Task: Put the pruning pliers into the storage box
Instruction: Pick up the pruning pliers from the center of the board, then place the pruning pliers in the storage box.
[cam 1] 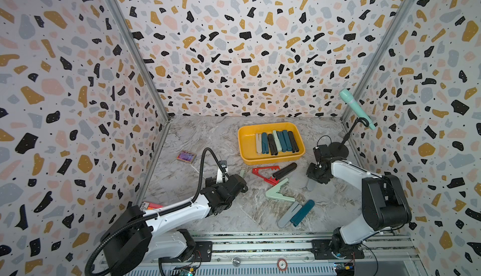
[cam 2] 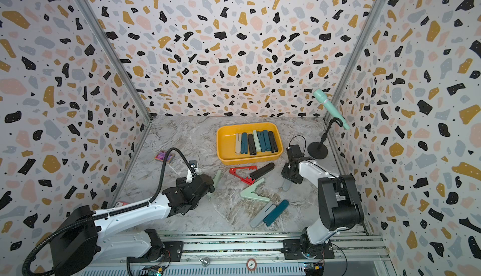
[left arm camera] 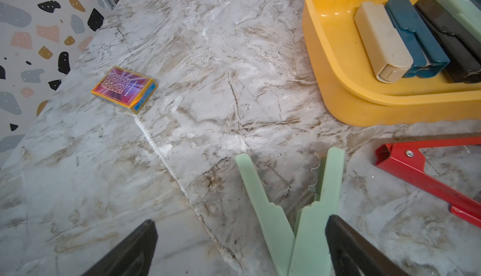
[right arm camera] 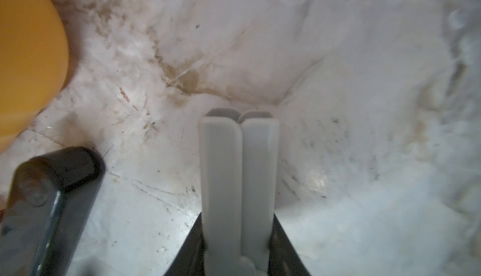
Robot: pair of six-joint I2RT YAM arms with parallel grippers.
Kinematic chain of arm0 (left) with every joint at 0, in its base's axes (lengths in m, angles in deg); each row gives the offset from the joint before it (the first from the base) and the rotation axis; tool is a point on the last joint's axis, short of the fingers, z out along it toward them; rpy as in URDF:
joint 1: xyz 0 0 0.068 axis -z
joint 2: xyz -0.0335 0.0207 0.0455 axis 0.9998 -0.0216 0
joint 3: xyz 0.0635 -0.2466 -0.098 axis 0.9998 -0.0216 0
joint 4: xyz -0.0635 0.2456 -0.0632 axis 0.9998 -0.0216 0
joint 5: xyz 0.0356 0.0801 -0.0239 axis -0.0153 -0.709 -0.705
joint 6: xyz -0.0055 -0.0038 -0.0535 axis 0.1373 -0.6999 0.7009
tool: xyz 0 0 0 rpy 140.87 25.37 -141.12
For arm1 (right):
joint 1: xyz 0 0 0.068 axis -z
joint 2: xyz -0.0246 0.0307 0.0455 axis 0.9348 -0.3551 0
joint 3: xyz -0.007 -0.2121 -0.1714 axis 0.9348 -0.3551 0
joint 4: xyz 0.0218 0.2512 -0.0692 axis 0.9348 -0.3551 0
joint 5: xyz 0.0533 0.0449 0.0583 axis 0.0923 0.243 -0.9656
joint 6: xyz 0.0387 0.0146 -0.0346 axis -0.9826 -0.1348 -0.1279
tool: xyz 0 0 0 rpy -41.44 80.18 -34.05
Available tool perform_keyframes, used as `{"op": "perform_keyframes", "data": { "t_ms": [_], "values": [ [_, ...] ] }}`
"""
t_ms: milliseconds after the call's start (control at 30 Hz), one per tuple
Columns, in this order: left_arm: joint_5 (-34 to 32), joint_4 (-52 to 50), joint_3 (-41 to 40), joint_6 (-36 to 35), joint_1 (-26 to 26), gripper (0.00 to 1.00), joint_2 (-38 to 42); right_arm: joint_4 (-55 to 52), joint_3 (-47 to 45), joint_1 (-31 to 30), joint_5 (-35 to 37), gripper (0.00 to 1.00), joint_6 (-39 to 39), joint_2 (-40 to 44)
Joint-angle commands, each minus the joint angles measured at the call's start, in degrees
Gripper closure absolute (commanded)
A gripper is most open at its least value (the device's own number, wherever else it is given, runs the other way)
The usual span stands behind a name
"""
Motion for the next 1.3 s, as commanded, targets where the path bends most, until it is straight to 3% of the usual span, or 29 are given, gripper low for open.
{"op": "perform_keyframes", "data": {
  "t_ms": [0,200,333,633,867,1267],
  "values": [
    [-1.84,1.41,-1.11,0.83,-2.99,0.0,3.49,-0.97,5.85,-4.43,5.95,1.0,2.52,7.08],
    [1.78,6.07,-0.69,-1.76,-8.83,0.01,7.14,0.93,18.11,-13.18,6.15,0.99,-1.14,7.22],
    [4.3,6.85,0.47,-2.98,-10.54,0.01,6.25,8.47,22.88,-18.21,3.37,0.99,-1.19,4.1],
    [7.57,8.86,0.59,-1.7,-11.68,0.01,4.24,17.12,41.85,-22.69,-4.83,0.99,3.65,-20.85],
    [7.81,8.98,0.9,-1.07,-11.75,0.01,3.39,6.06,66.52,-23.66,-6.33,0.99,9.5,-41.99],
    [8.41,9.14,0.55,-0.92,-11.97,0.01,1.18,0.58,77.0,-24.84,-3.83,0.94,9.2,-52.4]
  ]
}}
